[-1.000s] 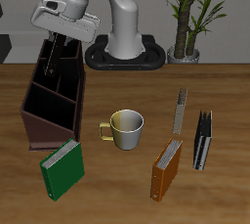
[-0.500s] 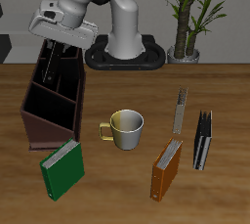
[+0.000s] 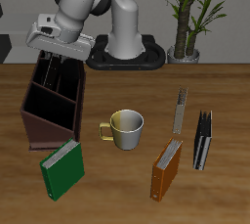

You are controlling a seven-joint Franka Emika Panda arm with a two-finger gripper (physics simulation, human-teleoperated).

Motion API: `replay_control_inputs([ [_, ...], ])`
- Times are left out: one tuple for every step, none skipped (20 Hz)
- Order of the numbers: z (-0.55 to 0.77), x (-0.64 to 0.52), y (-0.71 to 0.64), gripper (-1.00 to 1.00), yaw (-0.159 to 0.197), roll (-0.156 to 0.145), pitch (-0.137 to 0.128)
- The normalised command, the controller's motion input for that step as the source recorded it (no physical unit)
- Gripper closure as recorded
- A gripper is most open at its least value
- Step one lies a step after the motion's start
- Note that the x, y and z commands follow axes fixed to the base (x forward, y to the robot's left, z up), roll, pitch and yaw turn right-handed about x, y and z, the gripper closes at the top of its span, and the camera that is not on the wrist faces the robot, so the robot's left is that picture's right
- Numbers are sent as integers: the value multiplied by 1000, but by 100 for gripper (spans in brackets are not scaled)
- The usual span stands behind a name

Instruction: Place the black book into the right desk caddy's back compartment

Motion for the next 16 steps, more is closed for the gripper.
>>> replay_control_inputs([
  [-163, -8, -70, 100, -49, 2, 92],
  [-82, -57, -20, 100, -31, -37, 44],
  [-174, 5, 9, 100, -27, -8, 85],
  [-125, -71, -169, -100, -93, -81, 120],
  [-1, -72, -20, -100, -26, -72, 17],
  [20, -14, 63, -100, 37, 97, 27],
  [-76, -77, -165, -100, -56, -122, 8],
  [-3, 8, 6, -100, -17, -8, 39],
  [-19, 1, -62, -100, 4, 2, 17],
  [23, 10, -75, -100, -45, -43, 27],
  [7, 25, -14, -100, -6, 2, 13],
  [33, 21, -9, -100, 8, 4, 13],
  [80, 43, -12, -100, 15, -26, -33],
  [31, 12, 3, -100, 0, 11, 11],
  [98, 28, 30, -100, -1, 7, -3],
  [120, 47, 24, -100, 4, -4, -24],
])
